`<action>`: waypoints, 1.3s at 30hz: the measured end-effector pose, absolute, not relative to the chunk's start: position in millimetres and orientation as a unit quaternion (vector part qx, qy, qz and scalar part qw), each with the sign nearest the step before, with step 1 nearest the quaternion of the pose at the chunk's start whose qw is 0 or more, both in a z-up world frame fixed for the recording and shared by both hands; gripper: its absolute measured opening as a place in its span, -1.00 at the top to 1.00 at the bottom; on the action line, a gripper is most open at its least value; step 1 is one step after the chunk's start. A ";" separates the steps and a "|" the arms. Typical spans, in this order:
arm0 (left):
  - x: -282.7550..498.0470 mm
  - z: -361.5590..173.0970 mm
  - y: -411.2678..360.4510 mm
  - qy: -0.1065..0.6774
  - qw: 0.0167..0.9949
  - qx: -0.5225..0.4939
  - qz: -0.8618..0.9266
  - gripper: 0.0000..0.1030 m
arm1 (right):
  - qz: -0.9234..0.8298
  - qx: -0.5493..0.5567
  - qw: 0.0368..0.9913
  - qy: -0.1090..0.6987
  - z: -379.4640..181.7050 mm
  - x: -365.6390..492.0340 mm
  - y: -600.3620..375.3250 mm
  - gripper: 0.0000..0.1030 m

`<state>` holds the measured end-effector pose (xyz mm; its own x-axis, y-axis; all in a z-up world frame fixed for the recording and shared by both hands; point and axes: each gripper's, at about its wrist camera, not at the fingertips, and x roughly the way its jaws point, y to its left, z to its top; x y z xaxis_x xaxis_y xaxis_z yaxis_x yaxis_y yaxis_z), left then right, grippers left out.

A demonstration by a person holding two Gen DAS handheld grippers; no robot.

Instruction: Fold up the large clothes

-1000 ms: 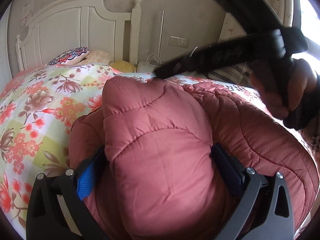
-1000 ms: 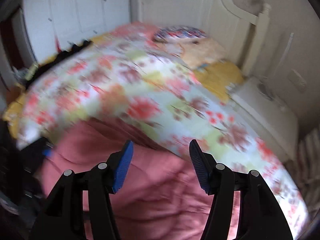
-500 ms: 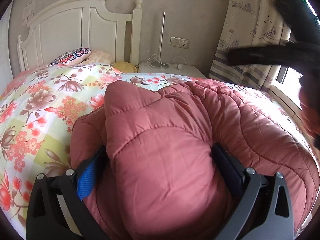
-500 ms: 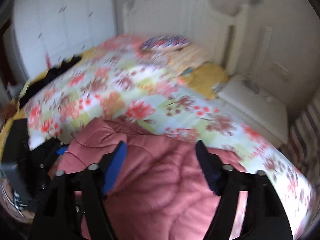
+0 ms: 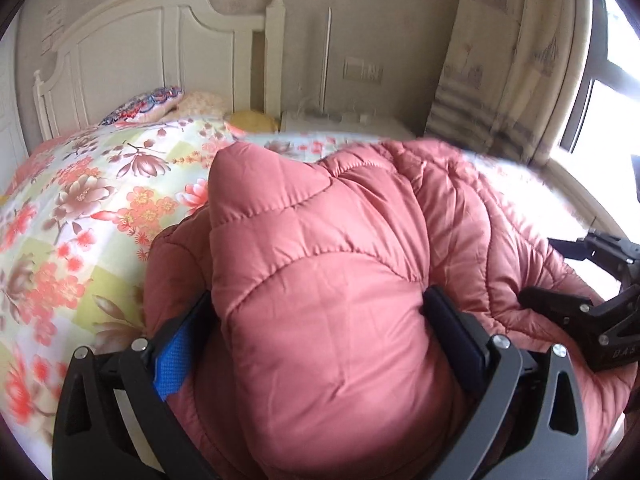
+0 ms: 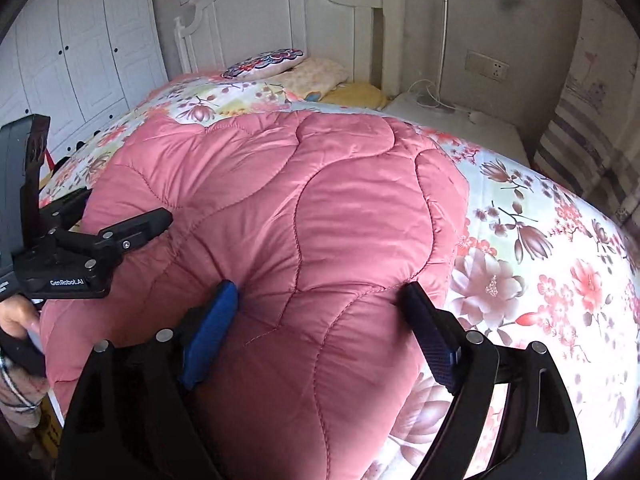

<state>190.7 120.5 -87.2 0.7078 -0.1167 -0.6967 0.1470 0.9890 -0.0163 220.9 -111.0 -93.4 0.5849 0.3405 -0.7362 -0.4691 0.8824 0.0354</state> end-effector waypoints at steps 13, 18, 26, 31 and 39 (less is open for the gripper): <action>156.3 -42.2 44.0 0.317 0.937 0.147 0.007 -0.96 | 0.194 -0.078 0.906 0.369 -99.5 200.6 -109.1 -0.56; 177.5 -79.7 100.3 0.339 0.940 0.015 -0.030 -0.96 | 0.197 -0.061 0.909 0.362 -94.2 190.9 -110.7 -0.61; 173.6 -82.2 115.4 0.328 0.943 -0.007 -0.051 -0.96 | 0.194 -0.071 0.932 0.299 -46.8 120.5 -111.6 -0.62; 172.9 -81.6 109.7 0.323 0.945 0.009 -0.044 -0.96 | 0.176 -0.111 0.921 0.328 -91.1 118.4 -82.3 -0.75; 151.5 -51.3 150.0 0.326 0.944 -0.054 0.005 -0.96 | 0.156 -0.119 0.924 0.328 -106.6 123.1 -81.9 -0.78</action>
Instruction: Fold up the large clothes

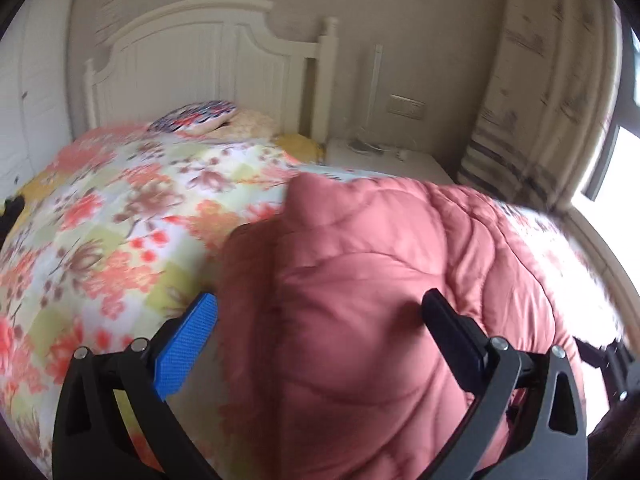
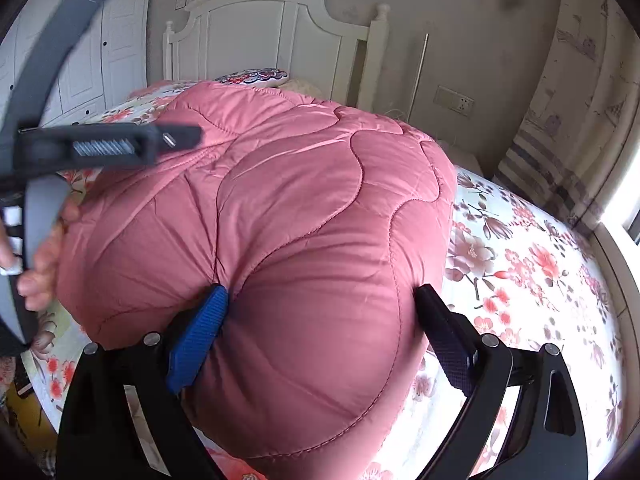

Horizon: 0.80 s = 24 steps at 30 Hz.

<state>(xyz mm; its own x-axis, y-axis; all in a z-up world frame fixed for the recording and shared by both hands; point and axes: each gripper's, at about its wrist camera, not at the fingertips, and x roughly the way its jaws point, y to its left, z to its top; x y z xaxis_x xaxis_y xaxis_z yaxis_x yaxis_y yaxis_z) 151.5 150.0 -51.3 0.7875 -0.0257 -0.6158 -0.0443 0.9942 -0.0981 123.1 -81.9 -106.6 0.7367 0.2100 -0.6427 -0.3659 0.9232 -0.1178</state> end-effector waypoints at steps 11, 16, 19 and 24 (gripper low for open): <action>178.1 -104.6 196.5 0.410 0.890 -0.170 -0.103 -0.96 | 0.240 0.027 0.906 0.349 -77.0 126.7 -126.4 -0.84; 187.8 -118.8 204.6 0.439 0.859 -0.221 -0.142 -0.96 | 0.252 0.226 0.854 0.395 -96.3 158.1 -188.0 -0.91; 188.2 -123.8 204.5 0.444 0.849 -0.239 -0.156 -0.96 | 0.267 0.261 0.821 0.432 -118.3 172.4 -188.1 -0.91; 186.3 -128.1 200.9 0.438 0.850 -0.240 -0.165 -0.96 | 0.299 0.278 0.794 0.450 -134.3 179.9 -167.8 -0.91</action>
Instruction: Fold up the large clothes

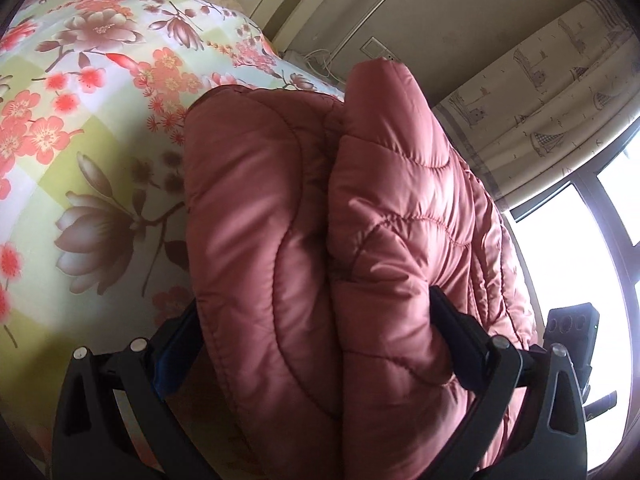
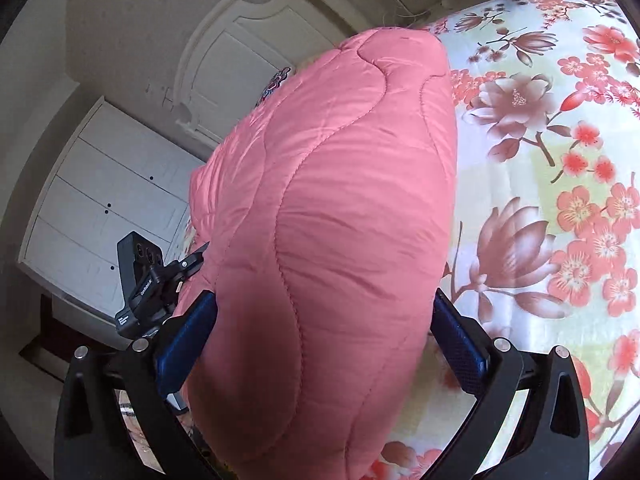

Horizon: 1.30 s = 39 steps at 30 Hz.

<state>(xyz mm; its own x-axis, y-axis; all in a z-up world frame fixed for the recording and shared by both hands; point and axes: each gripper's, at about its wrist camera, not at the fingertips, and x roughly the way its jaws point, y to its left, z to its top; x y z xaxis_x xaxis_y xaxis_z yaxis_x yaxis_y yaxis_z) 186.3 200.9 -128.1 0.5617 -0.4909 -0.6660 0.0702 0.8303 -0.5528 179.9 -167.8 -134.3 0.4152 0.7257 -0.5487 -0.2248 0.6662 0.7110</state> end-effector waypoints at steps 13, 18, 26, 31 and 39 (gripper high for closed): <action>175.0 -99.5 155.2 0.362 0.845 -0.296 -0.258 0.13 | 0.277 0.184 0.889 0.315 -85.0 155.0 -180.6 -0.33; 203.8 -83.6 94.7 0.357 0.839 -0.294 -0.288 0.12 | 0.248 0.189 0.912 0.265 -52.8 151.9 -239.0 -0.33; 235.6 -132.1 28.3 0.414 0.827 -0.280 -0.258 -0.11 | 0.176 0.217 0.893 0.354 -115.1 191.6 -313.8 -0.38; 233.6 -129.3 31.0 0.412 0.836 -0.255 -0.258 -0.16 | 0.125 0.221 0.902 0.349 -112.2 176.7 -324.9 -0.61; 244.0 -114.9 28.7 0.420 0.843 -0.233 -0.242 -0.49 | 0.149 0.009 0.960 0.238 -64.6 112.9 -198.4 -0.61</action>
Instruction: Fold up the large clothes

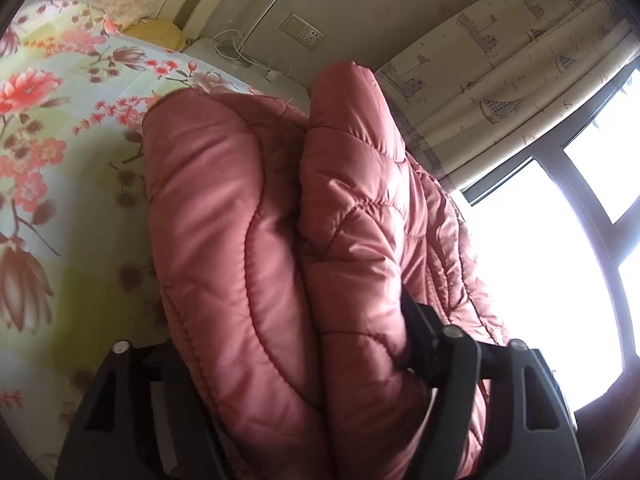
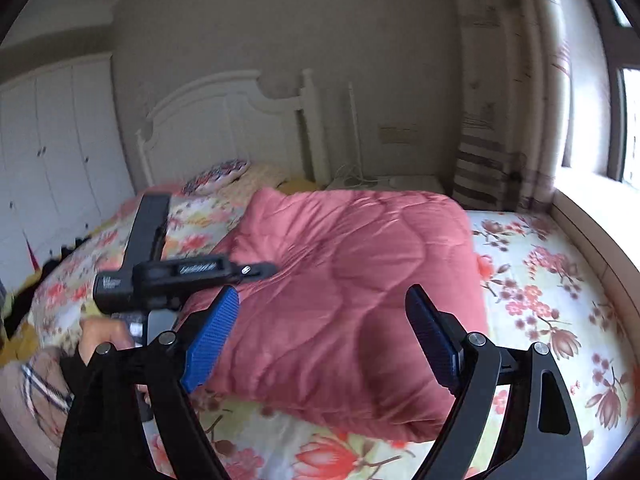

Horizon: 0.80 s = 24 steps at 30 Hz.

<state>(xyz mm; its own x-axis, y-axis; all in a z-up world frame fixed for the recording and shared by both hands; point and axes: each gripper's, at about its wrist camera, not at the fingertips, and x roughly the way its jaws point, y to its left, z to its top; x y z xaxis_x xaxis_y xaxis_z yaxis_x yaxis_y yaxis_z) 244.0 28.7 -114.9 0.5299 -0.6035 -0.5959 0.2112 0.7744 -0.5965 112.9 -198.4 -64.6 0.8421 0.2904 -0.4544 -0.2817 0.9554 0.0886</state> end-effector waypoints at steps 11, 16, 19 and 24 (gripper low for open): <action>233.9 15.4 2.5 0.305 0.932 -0.054 -0.187 -0.95 | 0.078 -0.165 0.946 0.269 -128.8 131.7 -109.8 -0.62; 279.9 -10.1 -46.1 0.341 0.919 0.020 -0.197 -0.93 | 0.065 -0.176 0.945 0.267 -127.0 123.3 -107.0 -0.62; 313.3 -37.7 -55.5 0.361 0.917 0.064 -0.156 -0.91 | 0.065 -0.174 0.945 0.271 -124.5 119.0 -112.3 -0.62; 338.9 -83.9 -52.9 0.385 0.908 0.085 -0.139 -0.96 | 0.068 -0.187 0.942 0.270 -125.4 118.5 -105.7 -0.63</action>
